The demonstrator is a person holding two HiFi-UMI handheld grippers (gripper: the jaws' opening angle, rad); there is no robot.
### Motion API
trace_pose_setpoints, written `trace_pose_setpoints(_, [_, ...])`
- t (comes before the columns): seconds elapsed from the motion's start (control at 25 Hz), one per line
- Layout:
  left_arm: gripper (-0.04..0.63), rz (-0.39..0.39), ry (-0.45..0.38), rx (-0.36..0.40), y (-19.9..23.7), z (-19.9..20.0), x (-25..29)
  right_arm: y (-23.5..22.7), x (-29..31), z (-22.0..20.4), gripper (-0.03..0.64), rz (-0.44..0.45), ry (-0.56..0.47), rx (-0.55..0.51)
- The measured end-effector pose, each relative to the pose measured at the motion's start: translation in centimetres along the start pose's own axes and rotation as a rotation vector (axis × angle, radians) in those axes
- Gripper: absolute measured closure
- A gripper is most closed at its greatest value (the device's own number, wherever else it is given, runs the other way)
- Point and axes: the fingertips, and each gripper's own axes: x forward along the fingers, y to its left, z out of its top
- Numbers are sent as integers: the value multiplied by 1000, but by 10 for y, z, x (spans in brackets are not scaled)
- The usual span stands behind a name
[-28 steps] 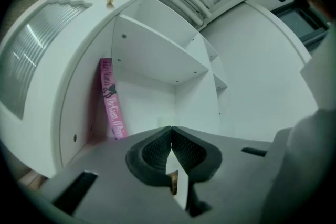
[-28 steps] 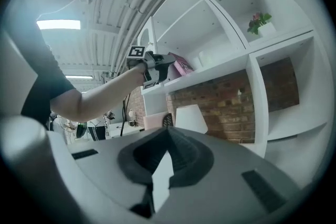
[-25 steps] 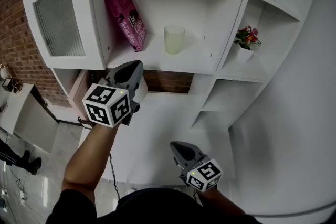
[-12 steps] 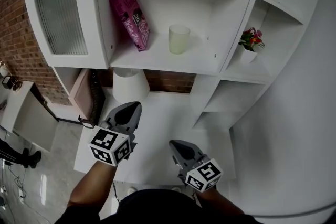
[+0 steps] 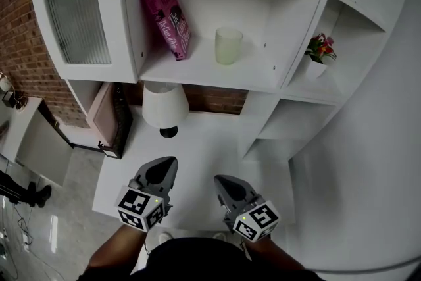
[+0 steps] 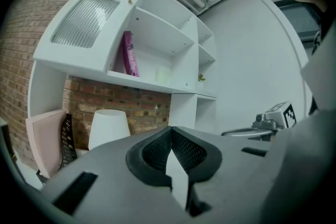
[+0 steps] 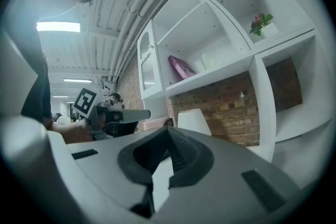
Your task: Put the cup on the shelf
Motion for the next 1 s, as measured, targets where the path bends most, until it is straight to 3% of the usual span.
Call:
trace_pose_setpoints(0.28, [589, -33, 28, -17, -22, -27, -10, 1, 0, -7, 614, -1, 14, 7])
trace_pose_setpoints(0.44, [589, -50, 0, -43, -31, -30, -14, 8, 0, -8, 613, 16, 18, -1])
trace_pose_setpoints(0.68, [589, -23, 31, -75, -31, -48, -21, 15, 0, -14, 613, 27, 30, 2])
trace_pose_setpoints(1.0, [589, -56, 62, -57, -41, -60, -20, 16, 5, -30, 612, 17, 48, 14])
